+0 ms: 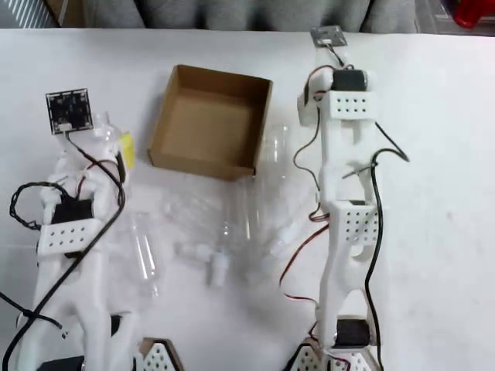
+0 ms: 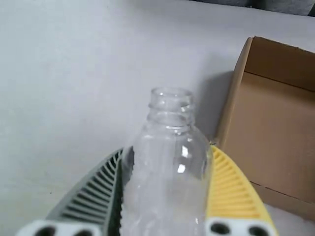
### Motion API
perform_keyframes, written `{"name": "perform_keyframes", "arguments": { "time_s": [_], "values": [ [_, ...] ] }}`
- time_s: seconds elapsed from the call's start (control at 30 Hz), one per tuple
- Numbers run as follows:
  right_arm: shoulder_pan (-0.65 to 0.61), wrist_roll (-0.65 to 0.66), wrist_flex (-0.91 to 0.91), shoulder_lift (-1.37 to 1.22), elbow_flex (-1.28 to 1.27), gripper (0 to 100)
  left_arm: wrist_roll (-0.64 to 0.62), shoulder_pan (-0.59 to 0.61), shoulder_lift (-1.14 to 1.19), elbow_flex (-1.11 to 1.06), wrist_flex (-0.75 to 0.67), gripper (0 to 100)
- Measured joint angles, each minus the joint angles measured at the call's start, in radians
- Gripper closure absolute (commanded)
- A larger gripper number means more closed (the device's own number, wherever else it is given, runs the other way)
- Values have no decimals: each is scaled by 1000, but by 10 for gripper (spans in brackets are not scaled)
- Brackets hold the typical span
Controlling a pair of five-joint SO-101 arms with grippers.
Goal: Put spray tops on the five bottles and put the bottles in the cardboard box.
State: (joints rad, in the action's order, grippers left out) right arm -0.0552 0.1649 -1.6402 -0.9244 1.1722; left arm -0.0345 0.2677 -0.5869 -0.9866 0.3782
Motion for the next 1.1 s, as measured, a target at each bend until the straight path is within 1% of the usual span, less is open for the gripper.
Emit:
{"name": "perform_keyframes", "arguments": {
  "time_s": [0.07, 0.17, 0.27, 0.43, 0.7, 0.87, 1.1],
  "values": [
    [0, 54, -48, 14, 5, 984, 0, 0, 0, 0, 0, 977],
    [14, 126, -58, 48, -48, 984, 0, 0, 0, 0, 0, 977],
    [32, 152, -58, 110, -166, 984, 0, 0, 0, 0, 0, 977],
    [31, 216, -58, 281, -431, 984, 0, 0, 0, 0, 0, 977],
    [28, 414, -58, 646, -895, 984, 0, 0, 0, 0, 0, 977],
    [26, 476, -58, 861, -1129, 984, 0, 0, 0, -17, 0, 977],
    [-34, 569, -32, 1140, -1478, 984, 0, 0, 0, -18, 0, 977]
  ]
}}
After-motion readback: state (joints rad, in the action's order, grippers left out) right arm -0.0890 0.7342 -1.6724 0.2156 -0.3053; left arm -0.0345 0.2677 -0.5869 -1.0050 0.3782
